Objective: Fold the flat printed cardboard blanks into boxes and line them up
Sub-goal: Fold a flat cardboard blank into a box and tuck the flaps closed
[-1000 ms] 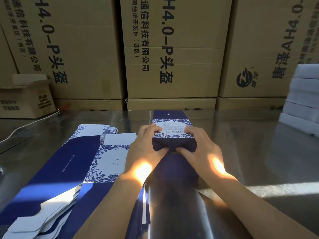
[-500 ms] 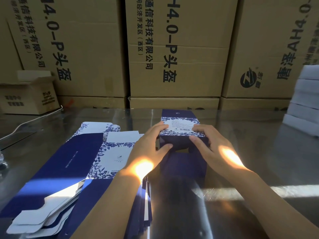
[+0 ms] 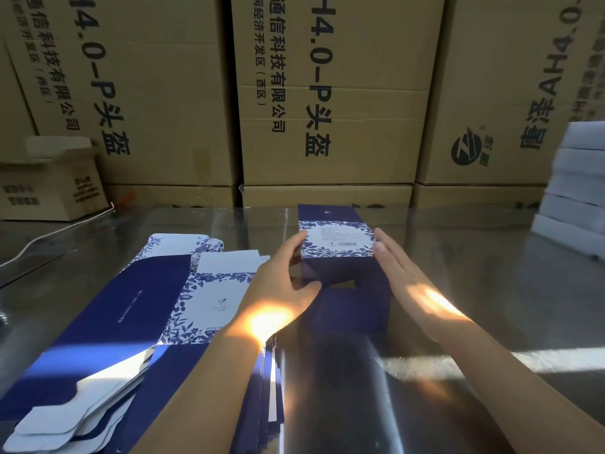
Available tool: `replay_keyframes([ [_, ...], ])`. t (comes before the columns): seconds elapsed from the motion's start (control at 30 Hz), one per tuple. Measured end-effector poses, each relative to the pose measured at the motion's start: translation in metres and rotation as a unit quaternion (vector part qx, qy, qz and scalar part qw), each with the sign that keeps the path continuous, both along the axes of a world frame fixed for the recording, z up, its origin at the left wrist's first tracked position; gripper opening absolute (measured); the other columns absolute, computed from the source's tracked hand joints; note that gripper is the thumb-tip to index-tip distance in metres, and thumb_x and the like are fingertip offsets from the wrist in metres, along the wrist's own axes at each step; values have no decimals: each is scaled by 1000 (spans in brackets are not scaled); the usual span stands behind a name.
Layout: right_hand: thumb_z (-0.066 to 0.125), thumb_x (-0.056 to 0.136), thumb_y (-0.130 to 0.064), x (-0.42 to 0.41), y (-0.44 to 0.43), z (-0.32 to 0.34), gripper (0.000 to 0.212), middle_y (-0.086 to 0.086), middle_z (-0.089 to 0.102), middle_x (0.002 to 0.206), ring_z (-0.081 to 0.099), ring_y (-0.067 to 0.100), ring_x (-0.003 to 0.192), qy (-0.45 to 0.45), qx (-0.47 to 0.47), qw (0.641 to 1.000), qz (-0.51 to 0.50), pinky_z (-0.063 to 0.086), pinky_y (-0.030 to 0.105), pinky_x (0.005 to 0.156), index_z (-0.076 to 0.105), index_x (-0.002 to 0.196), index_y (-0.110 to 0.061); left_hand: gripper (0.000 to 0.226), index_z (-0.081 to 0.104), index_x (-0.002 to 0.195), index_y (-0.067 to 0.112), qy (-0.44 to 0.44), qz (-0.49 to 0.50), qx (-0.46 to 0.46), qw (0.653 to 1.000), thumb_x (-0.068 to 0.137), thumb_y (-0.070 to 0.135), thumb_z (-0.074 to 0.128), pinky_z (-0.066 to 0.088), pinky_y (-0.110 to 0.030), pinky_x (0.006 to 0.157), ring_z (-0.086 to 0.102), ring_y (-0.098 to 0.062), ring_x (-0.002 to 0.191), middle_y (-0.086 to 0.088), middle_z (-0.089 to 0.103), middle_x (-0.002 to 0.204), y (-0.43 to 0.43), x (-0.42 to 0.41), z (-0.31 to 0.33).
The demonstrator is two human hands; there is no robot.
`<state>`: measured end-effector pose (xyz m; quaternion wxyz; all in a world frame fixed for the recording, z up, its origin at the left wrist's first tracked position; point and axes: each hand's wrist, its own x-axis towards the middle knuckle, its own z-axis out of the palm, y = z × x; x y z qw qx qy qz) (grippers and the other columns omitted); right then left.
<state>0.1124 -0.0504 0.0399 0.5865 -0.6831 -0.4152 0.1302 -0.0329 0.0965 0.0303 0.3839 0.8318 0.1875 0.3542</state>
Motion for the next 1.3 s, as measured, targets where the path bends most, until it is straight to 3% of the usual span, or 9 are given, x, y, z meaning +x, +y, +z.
replay_keyframes([
  [0.1,73,69,-59,1,0,-7,71,-39,50,125,48,-20,111,-22,-22,999,28,42,3,79,30,126,-67,76,29,130,59,27,52,34,998,77,21,69,42,-13,78,54,10,92,40,53,93,-1,-1,2],
  [0.2,71,83,-26,4,3,-15,81,-26,55,124,52,-5,115,-96,-52,994,-16,41,4,78,21,139,-58,71,31,127,58,29,64,50,996,79,23,69,39,-21,83,52,-4,97,25,53,111,-1,1,1],
  [0.47,59,86,-27,9,10,-23,75,-20,55,67,53,0,62,-176,-74,975,-111,43,20,61,17,143,-51,65,34,126,55,40,78,73,994,79,27,69,37,-22,80,52,-7,95,19,55,117,0,4,-1],
  [0.67,66,82,-21,12,2,-15,90,-52,52,98,47,-29,98,-131,-66,989,-23,38,-6,66,10,116,-83,71,25,130,57,48,89,73,992,81,30,68,38,-23,75,55,-9,84,22,54,97,-2,4,0],
  [0.93,69,79,-37,-2,-1,-8,66,-22,65,104,62,-4,91,-140,-49,988,-43,48,18,77,30,123,-70,57,43,126,48,58,152,103,981,76,43,71,40,-26,72,57,-18,86,11,57,83,-6,5,7],
  [1.03,66,82,-29,-3,-3,-7,63,-25,64,101,61,-6,93,-120,-53,991,-30,46,8,69,36,121,-67,60,40,126,54,62,128,106,984,73,50,70,40,-25,74,56,-12,84,19,55,88,-5,2,6],
  [1.13,62,76,-55,-5,-4,-3,52,-35,62,101,61,-11,92,-56,-26,998,-7,45,3,65,39,121,-66,56,34,124,62,32,67,36,997,72,66,54,41,-21,81,51,2,82,30,53,107,-5,-1,5],
  [1.23,39,70,-84,-4,1,-5,51,-25,56,124,56,9,115,-25,-25,999,-13,48,33,94,37,119,-71,51,35,134,53,-19,31,-86,996,84,65,40,28,-12,86,43,23,96,31,47,121,-6,3,7],
  [1.3,30,71,-86,-5,4,-5,50,-23,52,132,52,17,121,-19,-19,999,-23,43,47,102,38,118,-71,49,39,137,44,-15,47,-139,989,92,60,31,22,-19,94,38,9,115,22,43,138,-6,8,10],
])
